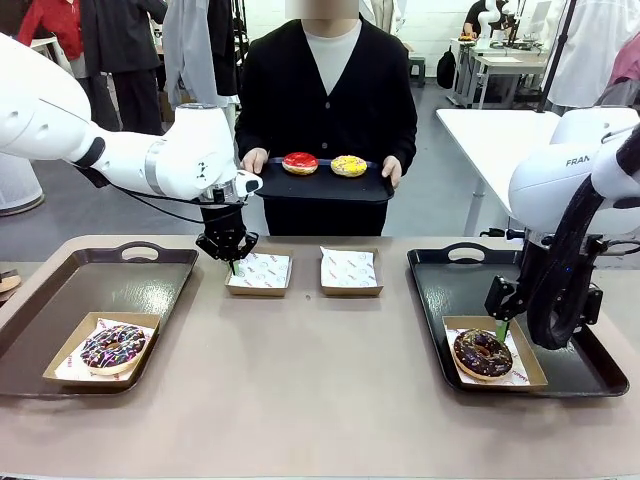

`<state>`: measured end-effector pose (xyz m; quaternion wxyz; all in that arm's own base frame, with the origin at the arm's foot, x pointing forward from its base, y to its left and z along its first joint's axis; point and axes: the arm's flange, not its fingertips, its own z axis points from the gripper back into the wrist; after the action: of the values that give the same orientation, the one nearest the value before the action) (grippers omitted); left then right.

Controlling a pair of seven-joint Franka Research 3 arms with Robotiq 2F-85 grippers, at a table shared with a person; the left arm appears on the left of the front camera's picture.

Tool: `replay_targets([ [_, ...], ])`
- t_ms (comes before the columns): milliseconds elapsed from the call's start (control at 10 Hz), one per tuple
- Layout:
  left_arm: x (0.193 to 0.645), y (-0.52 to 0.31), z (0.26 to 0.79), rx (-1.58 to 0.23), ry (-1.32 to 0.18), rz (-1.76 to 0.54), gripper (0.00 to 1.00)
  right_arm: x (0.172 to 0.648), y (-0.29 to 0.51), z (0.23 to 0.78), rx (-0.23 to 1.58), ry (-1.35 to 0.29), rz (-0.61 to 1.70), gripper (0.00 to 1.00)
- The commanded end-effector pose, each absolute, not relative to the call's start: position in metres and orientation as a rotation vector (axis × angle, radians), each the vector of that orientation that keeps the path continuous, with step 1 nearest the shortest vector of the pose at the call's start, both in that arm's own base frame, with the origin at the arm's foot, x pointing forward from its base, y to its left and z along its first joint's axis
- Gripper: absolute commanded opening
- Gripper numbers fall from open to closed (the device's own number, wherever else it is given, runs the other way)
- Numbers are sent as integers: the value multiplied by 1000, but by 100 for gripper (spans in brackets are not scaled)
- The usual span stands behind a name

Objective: Individually package the donuts and arrange them on the tray.
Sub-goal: Place the picked Paper togo box on the Handle tray while simultaneously picking up another Paper togo box from the table with the other hand.

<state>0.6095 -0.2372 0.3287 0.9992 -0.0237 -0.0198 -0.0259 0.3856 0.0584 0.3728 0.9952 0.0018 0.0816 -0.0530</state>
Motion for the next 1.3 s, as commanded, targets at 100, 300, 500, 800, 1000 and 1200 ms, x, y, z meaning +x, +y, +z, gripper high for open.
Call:
replay_targets([
  [100, 610, -237, 329, -47, -40, -52, 1, 386, 58, 373, 4, 164, -106, 100],
  [300, 602, -246, 362, -46, -44, -61, 1, 373, -3, 417, 294, 114, -124, 100],
  [500, 603, -256, 394, -13, -65, -63, 1, 366, -56, 442, 529, 74, -136, 100],
  [800, 606, -268, 431, 3, -104, -50, 1, 358, -127, 452, 862, 31, -132, 100],
  [1000, 607, -270, 450, -3, -116, -40, 1, 356, -170, 442, 1066, 15, -129, 100],
  [1200, 606, -272, 467, -27, -116, -35, 1, 351, -203, 424, 1183, -15, -112, 100],
])
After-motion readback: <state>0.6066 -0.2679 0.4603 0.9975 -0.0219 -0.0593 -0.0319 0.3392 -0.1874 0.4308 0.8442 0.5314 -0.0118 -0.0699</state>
